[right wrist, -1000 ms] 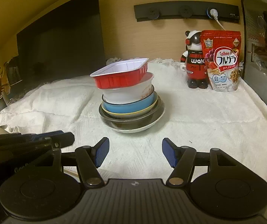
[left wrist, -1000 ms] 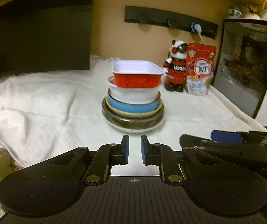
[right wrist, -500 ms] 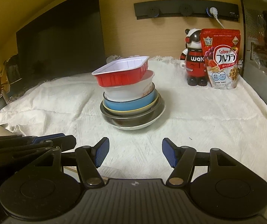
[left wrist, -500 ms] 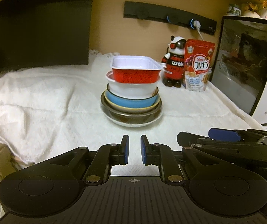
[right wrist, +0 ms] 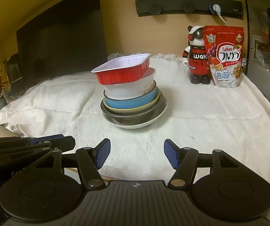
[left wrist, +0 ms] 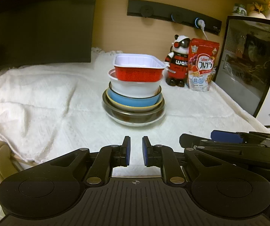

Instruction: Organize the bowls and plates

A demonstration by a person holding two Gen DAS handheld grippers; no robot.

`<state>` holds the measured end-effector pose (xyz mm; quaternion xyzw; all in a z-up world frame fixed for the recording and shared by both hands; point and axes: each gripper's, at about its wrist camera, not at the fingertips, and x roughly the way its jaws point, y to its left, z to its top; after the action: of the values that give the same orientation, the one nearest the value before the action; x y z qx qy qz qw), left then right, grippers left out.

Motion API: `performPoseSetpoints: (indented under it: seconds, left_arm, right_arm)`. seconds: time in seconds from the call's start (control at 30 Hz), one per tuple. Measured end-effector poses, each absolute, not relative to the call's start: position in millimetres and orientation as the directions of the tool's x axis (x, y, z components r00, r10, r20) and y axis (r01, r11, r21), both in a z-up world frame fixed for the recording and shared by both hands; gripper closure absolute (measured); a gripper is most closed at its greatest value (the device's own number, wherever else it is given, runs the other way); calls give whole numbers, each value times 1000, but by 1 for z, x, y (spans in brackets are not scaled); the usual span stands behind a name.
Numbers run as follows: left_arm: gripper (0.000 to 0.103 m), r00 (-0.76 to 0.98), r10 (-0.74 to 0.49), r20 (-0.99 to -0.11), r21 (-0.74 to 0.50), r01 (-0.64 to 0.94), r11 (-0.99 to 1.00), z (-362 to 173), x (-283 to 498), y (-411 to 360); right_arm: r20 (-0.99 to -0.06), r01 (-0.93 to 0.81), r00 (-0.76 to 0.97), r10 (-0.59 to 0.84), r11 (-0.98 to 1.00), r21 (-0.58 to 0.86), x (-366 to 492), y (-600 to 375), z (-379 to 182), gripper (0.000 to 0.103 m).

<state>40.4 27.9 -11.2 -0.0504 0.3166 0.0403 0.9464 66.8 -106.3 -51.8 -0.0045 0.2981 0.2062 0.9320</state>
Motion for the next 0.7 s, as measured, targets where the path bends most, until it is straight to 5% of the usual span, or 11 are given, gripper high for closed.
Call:
performPoseSetpoints:
  seconds: [0.7]
  left_arm:
    - [87, 789, 41, -613, -79, -113, 990, -13, 43, 23]
  right_arm:
    - [-566, -382, 731, 381, 916, 123, 69, -110, -53, 39]
